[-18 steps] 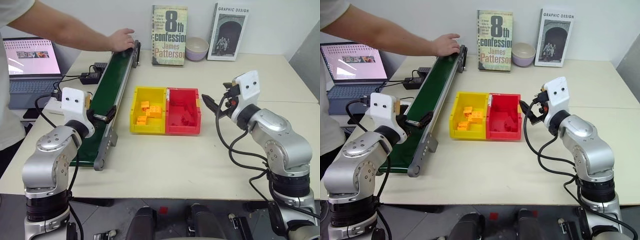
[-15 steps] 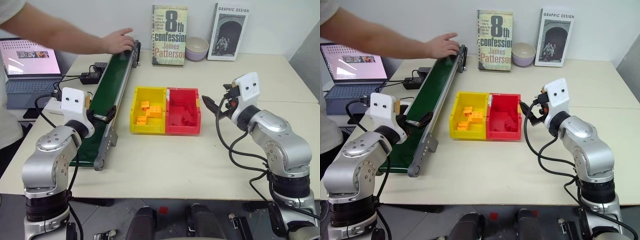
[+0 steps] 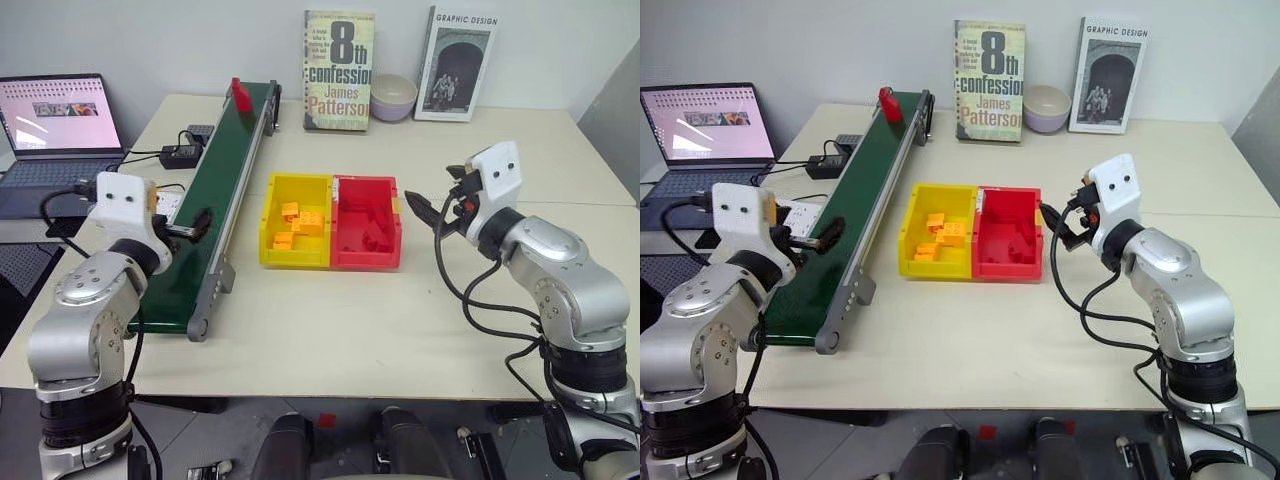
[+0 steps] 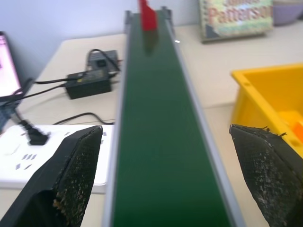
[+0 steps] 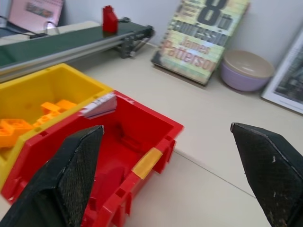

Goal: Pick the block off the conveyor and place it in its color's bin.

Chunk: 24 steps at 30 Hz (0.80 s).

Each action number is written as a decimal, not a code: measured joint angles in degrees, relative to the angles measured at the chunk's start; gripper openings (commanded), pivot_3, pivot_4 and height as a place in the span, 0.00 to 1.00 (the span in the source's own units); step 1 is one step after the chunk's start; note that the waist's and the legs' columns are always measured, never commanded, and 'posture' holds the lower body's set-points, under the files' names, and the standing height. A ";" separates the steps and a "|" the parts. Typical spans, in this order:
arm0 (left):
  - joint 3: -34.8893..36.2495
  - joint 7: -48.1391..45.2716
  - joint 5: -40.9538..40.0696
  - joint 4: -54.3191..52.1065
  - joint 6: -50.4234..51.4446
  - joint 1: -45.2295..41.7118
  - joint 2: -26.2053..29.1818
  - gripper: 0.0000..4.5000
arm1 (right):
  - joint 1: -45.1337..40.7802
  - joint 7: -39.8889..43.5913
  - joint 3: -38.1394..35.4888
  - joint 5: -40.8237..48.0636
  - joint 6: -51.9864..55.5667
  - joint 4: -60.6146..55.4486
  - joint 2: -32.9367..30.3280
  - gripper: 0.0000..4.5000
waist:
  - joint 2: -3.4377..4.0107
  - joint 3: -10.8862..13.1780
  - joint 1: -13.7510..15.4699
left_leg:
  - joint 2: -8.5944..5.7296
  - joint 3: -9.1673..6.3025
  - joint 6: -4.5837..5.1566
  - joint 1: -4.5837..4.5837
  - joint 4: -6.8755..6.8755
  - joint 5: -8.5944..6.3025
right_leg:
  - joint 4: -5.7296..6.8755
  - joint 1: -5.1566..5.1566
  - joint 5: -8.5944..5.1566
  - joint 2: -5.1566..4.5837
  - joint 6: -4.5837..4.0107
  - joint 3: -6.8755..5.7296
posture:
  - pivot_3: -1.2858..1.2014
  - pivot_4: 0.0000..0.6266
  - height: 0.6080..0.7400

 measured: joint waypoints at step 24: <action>-3.35 2.77 0.97 3.97 -3.95 -2.11 -5.82 0.99 | -7.80 24.61 2.82 15.48 -5.84 3.82 1.37 1.00 | -0.01 0.00 0.03 | 0.05 -0.14 0.00 -0.03 -0.01 0.00 | 0.00 0.01 0.01 -0.07 -0.03 0.01 | 0.52 0.24 1.00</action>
